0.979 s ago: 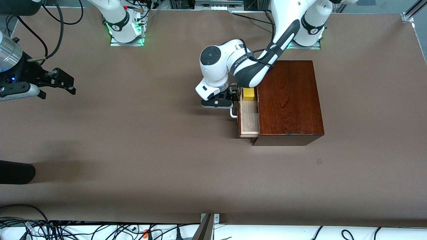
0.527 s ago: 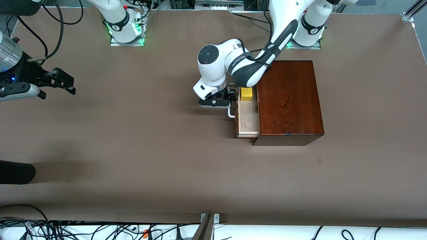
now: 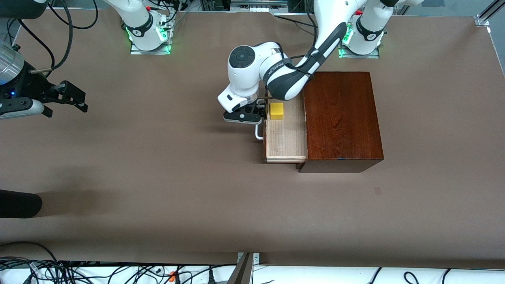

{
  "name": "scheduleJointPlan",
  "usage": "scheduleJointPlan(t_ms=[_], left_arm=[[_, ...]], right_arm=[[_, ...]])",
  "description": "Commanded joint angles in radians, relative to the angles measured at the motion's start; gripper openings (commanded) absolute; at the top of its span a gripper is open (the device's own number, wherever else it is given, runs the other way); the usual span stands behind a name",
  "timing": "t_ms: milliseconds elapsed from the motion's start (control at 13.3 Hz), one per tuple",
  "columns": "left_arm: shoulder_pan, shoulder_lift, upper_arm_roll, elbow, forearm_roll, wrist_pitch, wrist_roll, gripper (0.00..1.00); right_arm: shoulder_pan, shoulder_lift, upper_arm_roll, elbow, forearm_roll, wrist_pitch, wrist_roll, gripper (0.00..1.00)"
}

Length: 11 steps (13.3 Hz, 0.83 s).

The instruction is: Open drawer, take yellow block, close drawer

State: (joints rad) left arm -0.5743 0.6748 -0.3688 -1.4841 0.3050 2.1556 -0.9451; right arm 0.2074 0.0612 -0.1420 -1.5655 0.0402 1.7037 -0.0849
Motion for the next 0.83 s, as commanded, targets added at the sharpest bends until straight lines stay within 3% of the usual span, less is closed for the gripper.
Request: scheduleJointPlan(t_ms=[0, 452, 753], left_arm=[[-0.010, -0.012, -0.013, 0.065, -0.024, -0.060, 0.000, 1.00], [0.063, -0.165, -0.013, 0.131, -0.027, -0.365, 0.120, 1.00], [0.220, -0.254, -0.013, 0.153, -0.026, -0.538, 0.325, 1.00]], right_arm=[[-0.003, 0.011, 0.001, 0.021, 0.000, -0.016, -0.006, 1.00], [0.000, 0.011, 0.002, 0.018, -0.003, -0.035, 0.002, 1.00], [-0.010, 0.041, 0.001, 0.018, -0.006, -0.035, -0.002, 1.00]])
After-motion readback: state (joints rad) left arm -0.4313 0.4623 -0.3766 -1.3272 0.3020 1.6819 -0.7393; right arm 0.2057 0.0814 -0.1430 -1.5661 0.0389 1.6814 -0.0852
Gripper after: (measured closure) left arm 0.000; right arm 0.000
